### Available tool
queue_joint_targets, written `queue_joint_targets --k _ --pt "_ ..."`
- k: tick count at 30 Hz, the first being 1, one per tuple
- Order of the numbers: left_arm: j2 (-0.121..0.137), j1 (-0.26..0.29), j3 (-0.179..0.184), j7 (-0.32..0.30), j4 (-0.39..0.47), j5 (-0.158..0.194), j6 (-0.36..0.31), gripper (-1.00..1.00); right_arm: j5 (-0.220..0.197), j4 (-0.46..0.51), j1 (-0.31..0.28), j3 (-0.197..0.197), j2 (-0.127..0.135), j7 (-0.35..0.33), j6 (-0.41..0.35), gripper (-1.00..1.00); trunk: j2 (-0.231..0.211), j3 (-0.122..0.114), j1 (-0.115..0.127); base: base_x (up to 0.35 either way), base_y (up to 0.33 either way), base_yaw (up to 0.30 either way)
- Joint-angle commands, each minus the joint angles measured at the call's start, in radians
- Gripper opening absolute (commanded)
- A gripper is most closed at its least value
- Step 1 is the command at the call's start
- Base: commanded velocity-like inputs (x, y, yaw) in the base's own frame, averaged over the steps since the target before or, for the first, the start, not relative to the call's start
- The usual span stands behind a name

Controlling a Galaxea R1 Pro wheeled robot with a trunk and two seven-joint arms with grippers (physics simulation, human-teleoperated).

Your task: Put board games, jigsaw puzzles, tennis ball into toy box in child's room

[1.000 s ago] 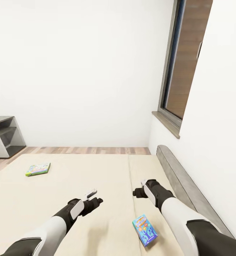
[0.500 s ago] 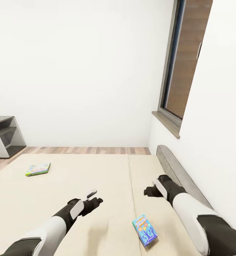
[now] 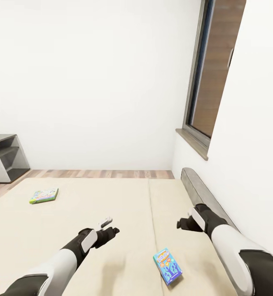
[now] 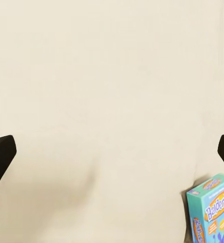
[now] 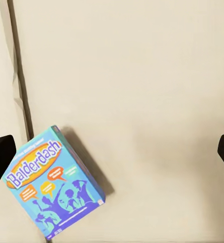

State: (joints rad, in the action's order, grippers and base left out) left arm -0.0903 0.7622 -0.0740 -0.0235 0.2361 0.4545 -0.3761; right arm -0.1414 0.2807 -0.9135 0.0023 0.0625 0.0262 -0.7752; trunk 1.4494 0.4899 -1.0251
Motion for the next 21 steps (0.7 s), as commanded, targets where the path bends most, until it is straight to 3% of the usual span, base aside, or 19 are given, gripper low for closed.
queue_joint_targets --k 1,6,16,21 --pt "-0.001 0.0 -0.008 -0.002 0.001 -0.002 -0.006 1.0 -0.007 0.001 0.0 0.0 0.0 0.003 -0.004 1.0 0.001 0.001 0.0 0.0 0.0 0.0" --pt "-0.001 0.0 -0.015 -0.004 0.018 0.005 -0.015 1.0 -0.009 0.001 0.001 0.001 0.003 0.002 -0.038 1.0 0.001 0.001 0.0 0.0 0.0 0.0" --pt "0.002 0.0 -0.051 -0.003 0.065 0.103 -0.104 1.0 -0.014 0.002 0.001 0.0 0.007 0.002 -0.097 1.0 0.001 0.006 0.0 0.0 0.0 0.0" --pt "0.003 -0.002 -0.053 0.001 0.091 0.118 -0.121 1.0 -0.014 0.001 0.001 -0.001 0.007 0.001 -0.104 1.0 0.001 0.012 0.0 0.0 0.0 0.0"
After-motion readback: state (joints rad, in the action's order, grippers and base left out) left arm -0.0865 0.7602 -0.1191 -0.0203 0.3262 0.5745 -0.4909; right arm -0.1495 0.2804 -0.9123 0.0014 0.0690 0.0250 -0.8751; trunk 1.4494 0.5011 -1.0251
